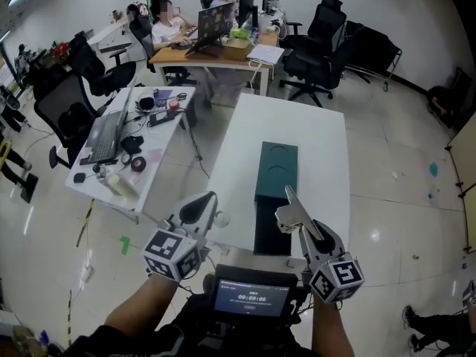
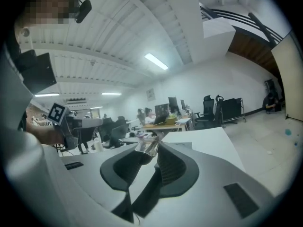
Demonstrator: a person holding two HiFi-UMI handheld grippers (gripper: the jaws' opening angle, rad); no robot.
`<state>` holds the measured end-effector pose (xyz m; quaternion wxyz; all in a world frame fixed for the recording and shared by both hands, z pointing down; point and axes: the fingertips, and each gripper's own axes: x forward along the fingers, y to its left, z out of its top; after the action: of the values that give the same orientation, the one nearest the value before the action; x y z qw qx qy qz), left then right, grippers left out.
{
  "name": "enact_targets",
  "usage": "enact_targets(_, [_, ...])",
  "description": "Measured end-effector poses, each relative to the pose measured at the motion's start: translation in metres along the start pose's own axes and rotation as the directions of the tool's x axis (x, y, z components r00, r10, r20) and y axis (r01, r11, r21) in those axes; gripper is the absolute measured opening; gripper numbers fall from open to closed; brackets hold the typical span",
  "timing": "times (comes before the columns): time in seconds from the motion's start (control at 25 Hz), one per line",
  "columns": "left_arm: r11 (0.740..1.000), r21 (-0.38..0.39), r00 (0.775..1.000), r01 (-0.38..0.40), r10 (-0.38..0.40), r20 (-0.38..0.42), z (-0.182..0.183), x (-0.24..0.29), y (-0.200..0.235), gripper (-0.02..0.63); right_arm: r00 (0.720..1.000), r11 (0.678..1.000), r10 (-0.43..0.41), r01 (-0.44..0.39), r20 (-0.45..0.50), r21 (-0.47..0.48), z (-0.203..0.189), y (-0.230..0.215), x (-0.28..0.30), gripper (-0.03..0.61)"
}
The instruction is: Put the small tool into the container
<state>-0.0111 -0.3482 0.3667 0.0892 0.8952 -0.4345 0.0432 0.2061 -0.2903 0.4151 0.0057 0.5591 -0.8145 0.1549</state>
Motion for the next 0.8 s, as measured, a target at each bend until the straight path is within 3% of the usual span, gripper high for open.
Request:
enact_targets(0.16, [0.996,-0.084,1.000,-0.003,0.000,-0.031,-0.024,0.014,0.027,0.029,0.998,0.998,-0.046,0.048,-0.044,0.046,-0.036,-0.005,0.027,0.100])
enact_targets(0.56, [0.995,-0.086,0.983,0.051,-0.065,-0.170,-0.100,0.052,0.041,0.031,0.963,0.987,-0.137,0.152,-0.233,0.046,-0.128,-0.030,0.058,0.101])
enact_targets(0.8, [0.994,-0.106,0.974,0.030,-0.053,-0.218,-0.135,0.063,0.043,0.031,0.943,0.986,-0.142,0.162,-0.300,0.042,-0.162,-0.034,0.070,0.101])
